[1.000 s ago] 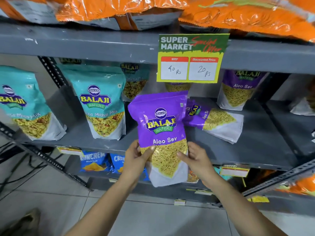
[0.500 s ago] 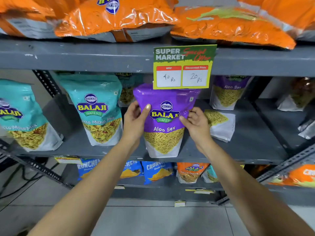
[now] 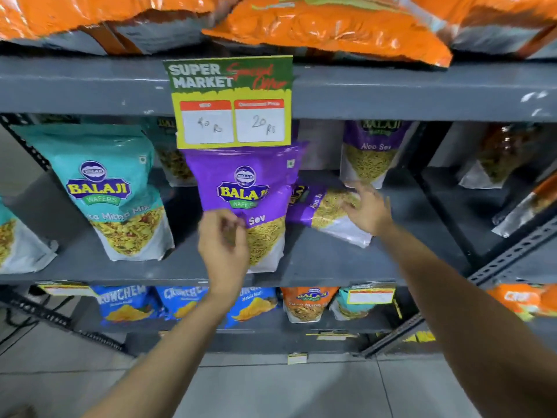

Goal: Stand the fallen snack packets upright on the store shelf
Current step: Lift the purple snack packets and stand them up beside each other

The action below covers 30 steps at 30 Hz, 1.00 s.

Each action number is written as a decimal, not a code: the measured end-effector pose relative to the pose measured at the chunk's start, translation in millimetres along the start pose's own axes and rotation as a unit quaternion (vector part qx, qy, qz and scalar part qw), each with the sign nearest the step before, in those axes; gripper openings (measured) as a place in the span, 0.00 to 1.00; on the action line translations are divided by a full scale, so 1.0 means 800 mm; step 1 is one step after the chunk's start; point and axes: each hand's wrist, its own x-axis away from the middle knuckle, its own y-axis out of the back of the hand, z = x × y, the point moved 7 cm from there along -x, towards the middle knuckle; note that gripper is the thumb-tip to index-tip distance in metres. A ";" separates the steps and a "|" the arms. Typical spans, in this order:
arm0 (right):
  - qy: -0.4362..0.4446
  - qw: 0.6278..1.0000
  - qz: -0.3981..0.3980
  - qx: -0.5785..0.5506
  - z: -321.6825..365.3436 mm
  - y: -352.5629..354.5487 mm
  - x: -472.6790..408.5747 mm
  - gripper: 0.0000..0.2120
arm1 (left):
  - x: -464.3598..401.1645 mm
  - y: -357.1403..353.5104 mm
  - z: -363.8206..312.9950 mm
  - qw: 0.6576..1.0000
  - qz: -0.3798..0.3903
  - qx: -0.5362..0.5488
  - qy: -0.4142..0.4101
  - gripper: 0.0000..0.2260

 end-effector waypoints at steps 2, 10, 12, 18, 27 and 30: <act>0.006 0.991 0.070 0.111 -0.024 -0.007 0.001 0.26 | 0.036 -0.044 -0.017 0.996 0.081 -0.008 -0.029 0.10; -0.014 0.998 0.065 0.015 -0.070 0.038 0.039 0.18 | 0.133 -0.218 0.030 0.926 0.244 0.048 0.283 0.16; -0.073 0.993 0.047 -0.075 -0.088 0.046 0.033 0.18 | 0.139 -0.236 0.048 0.880 0.226 0.086 0.409 0.22; -0.203 0.917 0.126 -0.320 -0.114 -0.003 0.032 0.12 | 0.136 -0.250 0.054 0.838 0.200 0.150 0.484 0.21; -0.072 0.874 0.016 -0.480 -0.120 0.034 0.104 0.03 | 0.154 -0.211 0.000 0.885 0.238 0.198 0.347 0.07; -0.043 0.866 0.008 -0.497 -0.115 0.039 0.114 0.02 | 0.153 -0.207 -0.008 0.897 0.236 0.190 0.323 0.09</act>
